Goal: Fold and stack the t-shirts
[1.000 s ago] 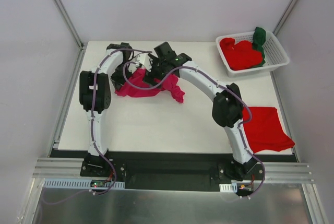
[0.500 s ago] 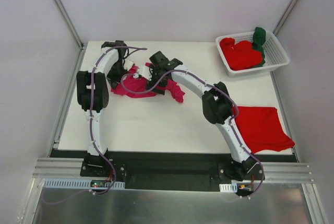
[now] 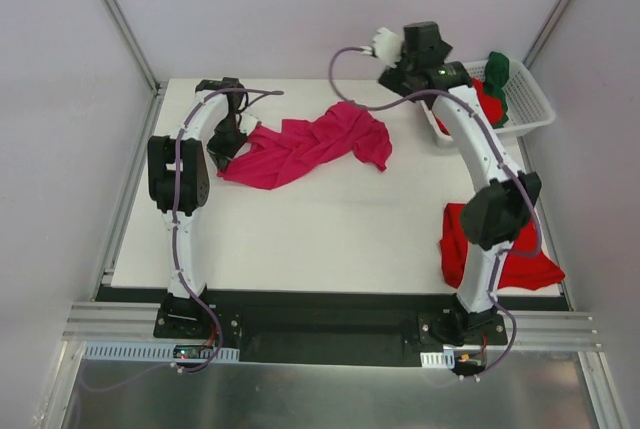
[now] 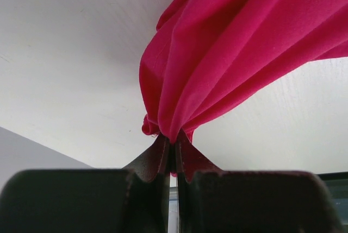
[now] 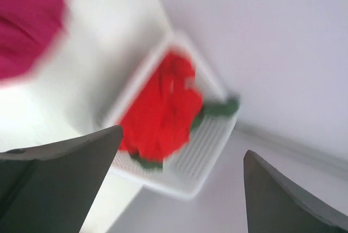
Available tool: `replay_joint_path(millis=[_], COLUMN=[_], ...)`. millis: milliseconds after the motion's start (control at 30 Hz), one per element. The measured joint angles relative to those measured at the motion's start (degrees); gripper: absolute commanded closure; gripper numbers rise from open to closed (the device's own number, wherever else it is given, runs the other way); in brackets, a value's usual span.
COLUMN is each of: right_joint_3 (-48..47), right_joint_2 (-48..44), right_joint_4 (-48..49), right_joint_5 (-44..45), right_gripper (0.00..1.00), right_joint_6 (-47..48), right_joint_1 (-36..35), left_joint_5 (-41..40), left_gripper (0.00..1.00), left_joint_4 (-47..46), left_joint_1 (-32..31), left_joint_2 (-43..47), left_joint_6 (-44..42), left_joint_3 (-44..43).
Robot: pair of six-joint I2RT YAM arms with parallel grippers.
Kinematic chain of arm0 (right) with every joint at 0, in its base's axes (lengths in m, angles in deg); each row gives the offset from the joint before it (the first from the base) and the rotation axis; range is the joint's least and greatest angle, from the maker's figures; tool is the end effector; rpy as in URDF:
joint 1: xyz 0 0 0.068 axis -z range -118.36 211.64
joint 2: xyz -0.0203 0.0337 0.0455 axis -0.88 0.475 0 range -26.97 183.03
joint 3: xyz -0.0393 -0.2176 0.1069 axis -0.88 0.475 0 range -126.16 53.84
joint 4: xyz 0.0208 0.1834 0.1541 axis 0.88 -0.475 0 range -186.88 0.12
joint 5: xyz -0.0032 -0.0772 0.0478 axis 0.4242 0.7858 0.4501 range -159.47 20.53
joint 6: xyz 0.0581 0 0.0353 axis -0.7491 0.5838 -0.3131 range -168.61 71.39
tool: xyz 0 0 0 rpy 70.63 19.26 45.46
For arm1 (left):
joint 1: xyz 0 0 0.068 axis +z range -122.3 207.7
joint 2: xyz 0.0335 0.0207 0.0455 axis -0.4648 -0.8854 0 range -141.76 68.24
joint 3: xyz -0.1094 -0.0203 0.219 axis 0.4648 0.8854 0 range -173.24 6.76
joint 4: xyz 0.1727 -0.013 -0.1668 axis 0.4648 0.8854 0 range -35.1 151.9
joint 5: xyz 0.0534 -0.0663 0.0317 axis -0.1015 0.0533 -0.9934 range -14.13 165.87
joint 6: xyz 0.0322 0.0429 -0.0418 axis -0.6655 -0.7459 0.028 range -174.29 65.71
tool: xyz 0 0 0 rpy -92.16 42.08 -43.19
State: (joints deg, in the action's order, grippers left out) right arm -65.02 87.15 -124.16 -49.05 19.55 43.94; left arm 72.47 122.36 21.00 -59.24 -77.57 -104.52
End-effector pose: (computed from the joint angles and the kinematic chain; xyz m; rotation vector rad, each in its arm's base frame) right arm 0.4267 0.1162 0.3452 -1.3103 1.7426 -0.8920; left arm 0.4056 -0.0444 0.1685 0.7812 2.9365 0.1134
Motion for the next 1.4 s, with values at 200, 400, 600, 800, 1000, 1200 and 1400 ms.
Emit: replay_joint_path(millis=[200, 400, 600, 800, 1000, 1200, 1400], right_joint_3=[-5.16, -6.36, -6.75, -4.72, -4.72, -7.54, -7.87], right_joint_2=[-4.92, 3.10, 11.54, 12.20, 15.19, 22.80, 25.79], right_joint_4=[-0.76, -5.09, -3.98, 3.15, 9.81, 10.80, 9.79], right_joint_5=[-10.51, -20.65, -20.44, -21.05, -23.71, -24.37, -24.70], right_gripper=[0.00, 0.02, 0.05, 0.05, 0.04, 0.04, 0.04], right_joint_6=[-2.64, -6.91, -11.91, -14.23, -14.58, -14.32, -14.05], right_joint_1=[-21.88, -20.31, -15.63, -16.63, -18.01, -18.34, -18.47], left_joint_5=[0.00, 0.00, 0.46, 1.46, 1.81, 1.92, 1.92], left_gripper=[1.00, 1.00, 1.00, 1.00, 1.00, 1.00, 1.00], left_joint_4=[0.07, 0.35, 0.85, 1.27, 1.75, 2.12, 2.32], left_joint_1=[0.00, 0.00, 0.00, 0.00, 0.00, 0.02, 0.15], left_joint_2=[0.00, 0.00, 0.02, 0.31, 0.74, 1.29, 1.70], left_joint_6=[0.55, 1.88, 3.43, 4.28, 4.46, 5.35, 5.55], left_joint_3=[0.00, 0.00, 0.09, 0.68, 0.68, 1.18, 1.49])
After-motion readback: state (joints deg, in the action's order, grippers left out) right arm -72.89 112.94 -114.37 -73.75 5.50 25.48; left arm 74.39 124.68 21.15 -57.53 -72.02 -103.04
